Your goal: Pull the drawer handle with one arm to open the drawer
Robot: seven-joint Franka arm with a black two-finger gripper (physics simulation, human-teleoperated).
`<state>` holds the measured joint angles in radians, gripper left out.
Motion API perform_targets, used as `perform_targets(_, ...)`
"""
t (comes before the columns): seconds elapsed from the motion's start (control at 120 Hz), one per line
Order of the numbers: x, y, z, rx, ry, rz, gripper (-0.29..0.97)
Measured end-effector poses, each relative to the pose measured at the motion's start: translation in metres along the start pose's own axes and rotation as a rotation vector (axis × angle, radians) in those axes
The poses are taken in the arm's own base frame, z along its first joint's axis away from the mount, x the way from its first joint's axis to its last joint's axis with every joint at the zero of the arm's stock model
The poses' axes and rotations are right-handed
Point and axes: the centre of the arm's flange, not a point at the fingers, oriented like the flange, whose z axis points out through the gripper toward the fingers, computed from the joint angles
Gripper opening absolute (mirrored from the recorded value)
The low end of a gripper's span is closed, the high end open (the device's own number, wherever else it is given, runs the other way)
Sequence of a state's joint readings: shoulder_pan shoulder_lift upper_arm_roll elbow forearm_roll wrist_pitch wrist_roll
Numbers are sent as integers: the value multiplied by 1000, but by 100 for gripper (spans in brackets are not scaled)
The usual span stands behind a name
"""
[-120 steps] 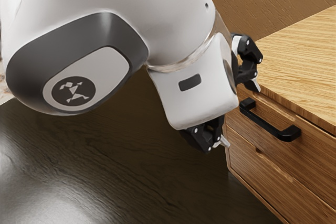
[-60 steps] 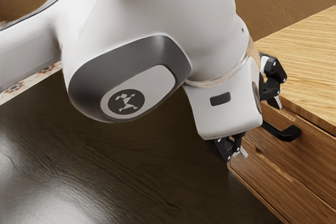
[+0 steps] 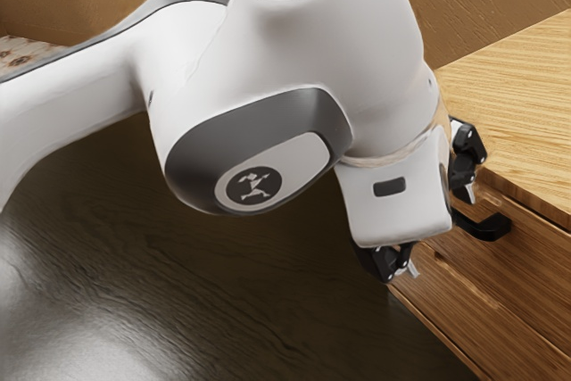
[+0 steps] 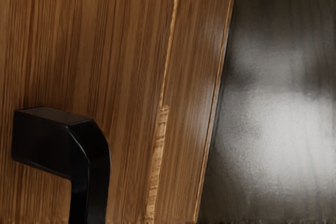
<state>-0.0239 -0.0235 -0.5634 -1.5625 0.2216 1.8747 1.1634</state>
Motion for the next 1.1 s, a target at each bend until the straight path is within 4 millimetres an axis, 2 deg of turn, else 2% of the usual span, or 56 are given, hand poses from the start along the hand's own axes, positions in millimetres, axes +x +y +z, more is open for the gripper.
perform_targets(0.267,-12,0,9,-15,-19,-9,68)
perform_targets(0.683,-9,9,31,-46,-40,15,69)
perform_targets(0.833,-9,18,26,-39,-58,19,68)
perform_targets(0.925,-15,21,15,-20,-70,9,66)
perform_targets(1.1,-19,29,22,-30,-87,7,68)
